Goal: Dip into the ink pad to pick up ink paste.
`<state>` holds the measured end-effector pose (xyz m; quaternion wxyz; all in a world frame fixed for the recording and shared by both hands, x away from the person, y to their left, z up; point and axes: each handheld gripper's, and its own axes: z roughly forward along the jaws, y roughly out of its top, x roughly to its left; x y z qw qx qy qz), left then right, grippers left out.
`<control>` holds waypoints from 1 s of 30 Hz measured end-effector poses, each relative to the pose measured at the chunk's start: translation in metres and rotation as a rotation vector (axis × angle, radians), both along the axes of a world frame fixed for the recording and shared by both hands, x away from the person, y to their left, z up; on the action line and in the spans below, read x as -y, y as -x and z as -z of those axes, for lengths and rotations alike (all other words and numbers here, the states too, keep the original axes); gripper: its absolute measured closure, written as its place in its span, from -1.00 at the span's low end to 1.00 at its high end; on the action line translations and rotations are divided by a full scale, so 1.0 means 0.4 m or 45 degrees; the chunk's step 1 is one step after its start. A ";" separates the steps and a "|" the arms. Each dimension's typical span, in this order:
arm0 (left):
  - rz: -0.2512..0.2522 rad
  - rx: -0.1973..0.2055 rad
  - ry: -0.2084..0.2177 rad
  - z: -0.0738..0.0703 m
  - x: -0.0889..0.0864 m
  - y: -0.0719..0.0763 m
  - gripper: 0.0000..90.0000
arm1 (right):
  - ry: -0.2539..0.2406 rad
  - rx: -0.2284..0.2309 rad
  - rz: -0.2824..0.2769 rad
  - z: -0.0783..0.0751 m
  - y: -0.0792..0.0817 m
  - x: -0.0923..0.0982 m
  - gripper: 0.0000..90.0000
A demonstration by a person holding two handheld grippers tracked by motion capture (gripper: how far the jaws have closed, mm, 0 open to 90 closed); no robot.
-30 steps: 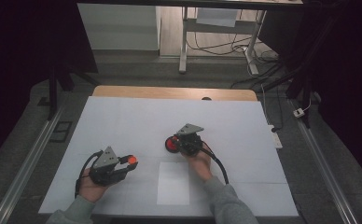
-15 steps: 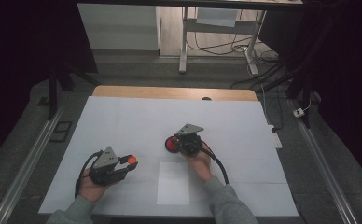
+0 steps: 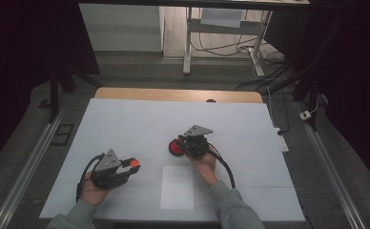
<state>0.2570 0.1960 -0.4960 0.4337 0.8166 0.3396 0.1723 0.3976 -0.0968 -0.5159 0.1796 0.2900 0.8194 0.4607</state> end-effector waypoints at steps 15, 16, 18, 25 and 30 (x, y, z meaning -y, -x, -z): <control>0.001 0.000 0.005 -0.002 -0.001 0.000 0.44 | -0.059 0.021 -0.012 -0.037 0.019 0.027 0.62; 0.001 0.000 0.005 -0.002 -0.002 -0.001 0.44 | -0.059 0.020 -0.014 -0.038 0.019 0.030 0.62; 0.001 0.000 0.005 -0.002 -0.002 -0.001 0.44 | -0.059 0.020 -0.016 -0.040 0.020 0.032 0.62; 0.001 -0.001 0.007 -0.001 -0.001 -0.002 0.44 | -0.091 0.013 -0.034 -0.065 0.039 0.062 0.62; 0.001 -0.002 0.005 -0.001 0.000 -0.002 0.44 | -0.112 0.018 -0.051 -0.084 0.058 0.082 0.62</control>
